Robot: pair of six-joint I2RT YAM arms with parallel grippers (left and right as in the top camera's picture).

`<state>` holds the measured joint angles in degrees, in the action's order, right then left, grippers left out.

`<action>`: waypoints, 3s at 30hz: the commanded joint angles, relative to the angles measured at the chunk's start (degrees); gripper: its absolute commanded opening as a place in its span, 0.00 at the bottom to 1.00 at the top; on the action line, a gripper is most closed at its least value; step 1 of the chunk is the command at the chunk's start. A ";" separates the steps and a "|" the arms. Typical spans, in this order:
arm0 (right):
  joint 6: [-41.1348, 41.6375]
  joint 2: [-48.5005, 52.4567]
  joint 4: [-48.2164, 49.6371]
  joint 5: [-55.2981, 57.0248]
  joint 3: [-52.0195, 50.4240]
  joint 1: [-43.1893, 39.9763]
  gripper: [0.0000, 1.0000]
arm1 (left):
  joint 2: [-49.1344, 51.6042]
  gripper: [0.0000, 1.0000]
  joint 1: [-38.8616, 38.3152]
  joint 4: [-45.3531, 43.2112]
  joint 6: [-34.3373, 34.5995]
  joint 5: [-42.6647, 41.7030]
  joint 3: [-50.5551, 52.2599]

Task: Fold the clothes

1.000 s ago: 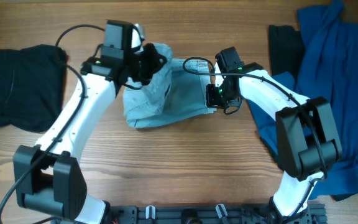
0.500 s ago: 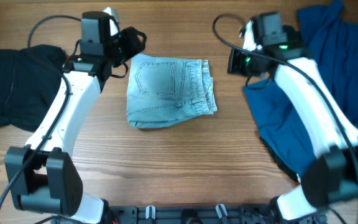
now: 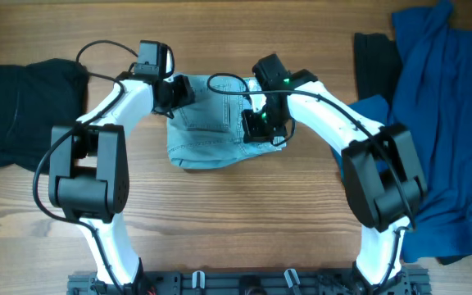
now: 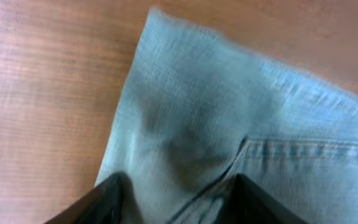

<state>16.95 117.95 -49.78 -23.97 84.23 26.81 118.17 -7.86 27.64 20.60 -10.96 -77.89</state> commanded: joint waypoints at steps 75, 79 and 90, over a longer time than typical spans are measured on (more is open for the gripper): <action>-1.49 -10.16 -7.26 6.51 3.26 -11.21 0.29 | -3.87 0.59 20.87 17.40 -32.57 -2.69 -22.99; -6.23 -10.14 1.51 -11.32 3.04 -6.78 0.44 | -3.72 1.00 20.87 15.21 -25.53 1.68 -23.02; 18.73 10.25 43.78 -20.22 2.69 9.40 0.99 | -2.25 0.99 19.74 20.48 -23.08 0.94 -19.67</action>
<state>28.51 123.68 -10.13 -41.23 86.67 35.48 114.17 12.01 47.55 -3.46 -10.31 -98.70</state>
